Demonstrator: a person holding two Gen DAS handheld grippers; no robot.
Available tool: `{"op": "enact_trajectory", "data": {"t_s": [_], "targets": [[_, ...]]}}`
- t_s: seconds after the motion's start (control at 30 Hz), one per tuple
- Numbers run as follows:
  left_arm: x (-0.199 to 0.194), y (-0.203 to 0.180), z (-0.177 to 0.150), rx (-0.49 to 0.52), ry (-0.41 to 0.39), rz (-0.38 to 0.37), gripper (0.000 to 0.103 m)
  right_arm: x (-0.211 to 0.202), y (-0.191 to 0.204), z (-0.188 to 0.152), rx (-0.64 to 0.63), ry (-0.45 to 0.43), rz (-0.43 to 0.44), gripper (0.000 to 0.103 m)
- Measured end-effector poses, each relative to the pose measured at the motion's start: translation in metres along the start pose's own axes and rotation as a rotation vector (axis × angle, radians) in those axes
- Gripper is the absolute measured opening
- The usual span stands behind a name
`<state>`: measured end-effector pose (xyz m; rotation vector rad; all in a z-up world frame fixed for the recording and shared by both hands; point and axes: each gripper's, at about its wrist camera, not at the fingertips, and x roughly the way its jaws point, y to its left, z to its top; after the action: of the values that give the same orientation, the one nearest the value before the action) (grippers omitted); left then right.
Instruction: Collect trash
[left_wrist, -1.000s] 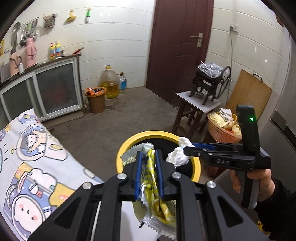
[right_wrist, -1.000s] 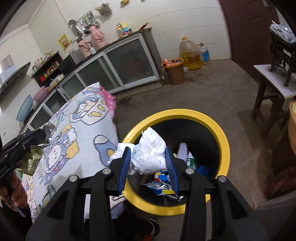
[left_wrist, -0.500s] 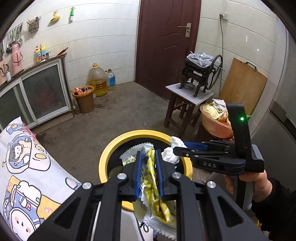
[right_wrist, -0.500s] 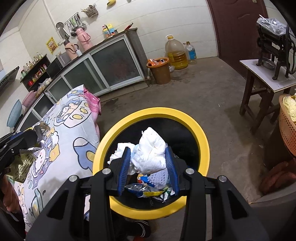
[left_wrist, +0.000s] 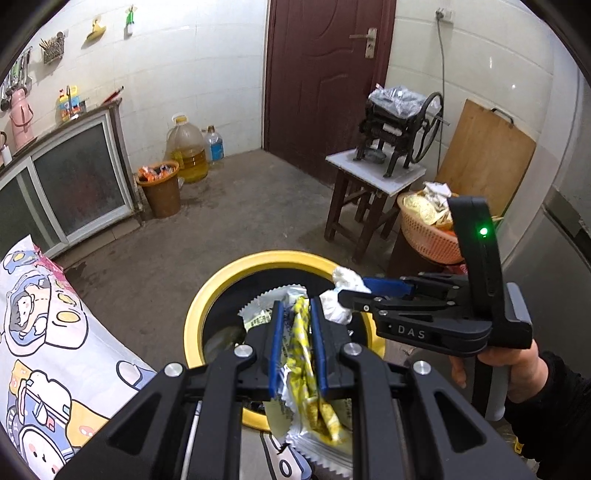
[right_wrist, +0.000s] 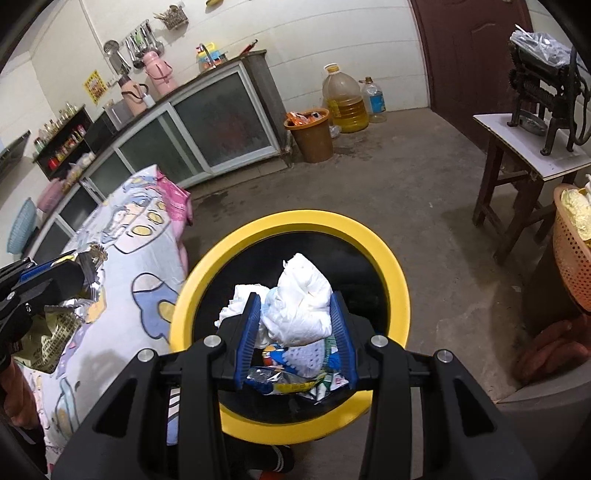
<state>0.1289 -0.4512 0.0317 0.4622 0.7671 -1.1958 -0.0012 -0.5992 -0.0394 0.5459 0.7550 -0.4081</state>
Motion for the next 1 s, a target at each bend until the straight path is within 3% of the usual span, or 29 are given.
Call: {"op": "enact_trajectory", "data": {"t_s": [0.23, 0.33, 0.37, 0.4, 0.43, 0.47, 0.53, 0.6, 0.83, 1.0], "targets": [[0.051, 0.02, 0.016, -0.061, 0.206, 0.003, 0.014, 0.013, 0.004, 0.01, -0.001, 0.041, -0.075, 0.038], [0.064, 0.027, 0.016, -0.083, 0.26, 0.004, 0.015, 0.017, 0.007, 0.013, -0.01, 0.054, -0.102, 0.04], [0.067, 0.03, 0.016, -0.103, 0.278, 0.006, 0.017, 0.018, 0.007, 0.014, -0.006, 0.06, -0.103, 0.041], [0.068, 0.034, 0.017, -0.135, 0.283, 0.002, 0.032, 0.02, 0.007, 0.015, -0.006, 0.068, -0.105, 0.043], [0.067, 0.037, 0.017, -0.155, 0.279, -0.002, 0.05, 0.021, 0.007, 0.015, -0.003, 0.076, -0.106, 0.048], [0.063, 0.042, 0.017, -0.178, 0.26, 0.004, 0.056, 0.02, 0.007, 0.015, -0.002, 0.081, -0.107, 0.051], [0.055, 0.05, 0.018, -0.203, 0.24, 0.029, 0.059, 0.019, 0.006, 0.014, -0.001, 0.082, -0.12, 0.052], [0.047, 0.059, 0.017, -0.245, 0.228, 0.001, 0.065, 0.017, 0.003, 0.014, 0.002, 0.086, -0.128, 0.053], [0.003, 0.08, 0.0, -0.341, 0.113, 0.015, 0.065, -0.007, 0.006, 0.012, 0.016, 0.049, -0.137, 0.052], [-0.048, 0.096, -0.032, -0.384, -0.012, 0.067, 0.065, -0.021, 0.027, 0.008, -0.041, -0.017, -0.209, 0.053]]}}
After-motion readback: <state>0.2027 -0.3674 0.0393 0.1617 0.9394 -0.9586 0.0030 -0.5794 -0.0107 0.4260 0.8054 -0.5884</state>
